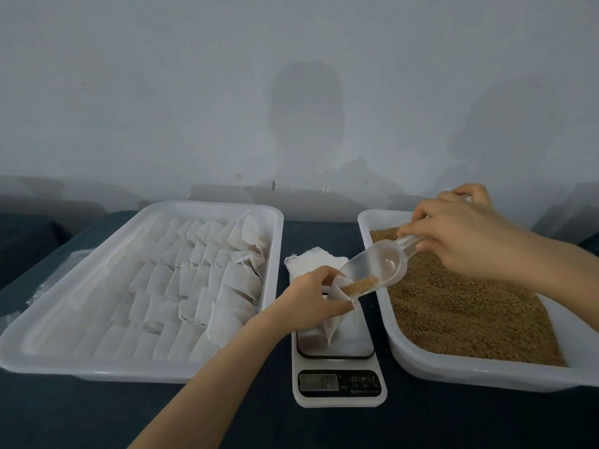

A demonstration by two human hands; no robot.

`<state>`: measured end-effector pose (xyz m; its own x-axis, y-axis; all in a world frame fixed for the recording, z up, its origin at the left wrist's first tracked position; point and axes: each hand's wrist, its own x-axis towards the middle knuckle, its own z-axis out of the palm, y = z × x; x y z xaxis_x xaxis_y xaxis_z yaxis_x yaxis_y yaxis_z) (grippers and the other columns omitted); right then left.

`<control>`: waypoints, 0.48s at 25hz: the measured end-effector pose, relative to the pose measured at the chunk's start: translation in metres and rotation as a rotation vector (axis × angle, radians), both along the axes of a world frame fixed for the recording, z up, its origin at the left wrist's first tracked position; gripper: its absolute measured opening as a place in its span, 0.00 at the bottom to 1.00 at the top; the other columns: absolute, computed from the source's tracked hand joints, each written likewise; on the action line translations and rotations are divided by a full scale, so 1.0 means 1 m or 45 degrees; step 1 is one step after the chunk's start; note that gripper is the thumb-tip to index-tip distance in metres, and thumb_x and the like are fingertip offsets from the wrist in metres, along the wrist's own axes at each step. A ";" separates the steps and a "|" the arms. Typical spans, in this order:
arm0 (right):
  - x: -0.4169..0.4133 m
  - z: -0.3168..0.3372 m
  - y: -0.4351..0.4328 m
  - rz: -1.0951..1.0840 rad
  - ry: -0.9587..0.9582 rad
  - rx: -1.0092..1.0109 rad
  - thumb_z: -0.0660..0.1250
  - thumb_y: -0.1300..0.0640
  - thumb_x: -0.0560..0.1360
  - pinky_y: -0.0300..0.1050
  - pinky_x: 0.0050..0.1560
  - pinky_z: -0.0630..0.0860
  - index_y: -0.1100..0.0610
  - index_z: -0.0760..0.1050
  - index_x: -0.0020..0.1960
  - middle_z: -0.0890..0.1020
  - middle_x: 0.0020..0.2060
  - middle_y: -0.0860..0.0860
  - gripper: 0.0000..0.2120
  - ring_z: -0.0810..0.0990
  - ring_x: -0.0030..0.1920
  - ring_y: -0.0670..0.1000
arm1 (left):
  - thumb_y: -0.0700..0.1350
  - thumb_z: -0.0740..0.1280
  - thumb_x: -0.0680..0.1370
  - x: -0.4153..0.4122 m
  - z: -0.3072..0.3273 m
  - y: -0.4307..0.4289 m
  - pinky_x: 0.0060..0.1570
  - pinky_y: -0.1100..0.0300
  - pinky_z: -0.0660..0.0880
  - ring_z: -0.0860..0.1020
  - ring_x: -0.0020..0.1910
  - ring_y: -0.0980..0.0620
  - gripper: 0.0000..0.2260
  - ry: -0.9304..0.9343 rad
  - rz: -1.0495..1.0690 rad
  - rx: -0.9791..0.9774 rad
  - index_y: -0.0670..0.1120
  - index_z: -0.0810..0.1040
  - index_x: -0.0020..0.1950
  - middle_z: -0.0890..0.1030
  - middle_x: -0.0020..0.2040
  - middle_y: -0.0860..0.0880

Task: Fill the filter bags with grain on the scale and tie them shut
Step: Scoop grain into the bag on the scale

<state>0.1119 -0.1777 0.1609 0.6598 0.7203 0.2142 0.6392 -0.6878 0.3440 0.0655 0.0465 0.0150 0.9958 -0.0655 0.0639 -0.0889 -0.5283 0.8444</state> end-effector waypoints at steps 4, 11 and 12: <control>-0.009 0.007 0.012 0.048 -0.118 -0.085 0.62 0.52 0.76 0.51 0.63 0.45 0.39 0.74 0.59 0.73 0.53 0.42 0.14 0.68 0.58 0.48 | 0.52 0.73 0.72 0.000 0.000 0.000 0.49 0.70 0.72 0.75 0.56 0.59 0.22 -0.006 0.002 -0.014 0.53 0.71 0.63 0.76 0.57 0.58; -0.029 0.002 0.019 0.330 -0.528 -0.055 0.66 0.70 0.59 0.60 0.61 0.58 0.56 0.82 0.46 0.79 0.40 0.54 0.19 0.78 0.44 0.59 | 0.53 0.73 0.72 -0.001 0.000 0.001 0.42 0.72 0.72 0.75 0.55 0.59 0.22 0.013 0.031 -0.040 0.54 0.71 0.62 0.77 0.57 0.57; -0.030 0.000 0.018 0.350 -0.571 -0.043 0.64 0.71 0.58 0.60 0.60 0.58 0.57 0.82 0.44 0.79 0.39 0.54 0.18 0.78 0.42 0.59 | 0.53 0.73 0.72 -0.001 0.000 0.001 0.42 0.72 0.72 0.76 0.55 0.59 0.22 0.016 0.030 -0.036 0.54 0.71 0.62 0.77 0.58 0.56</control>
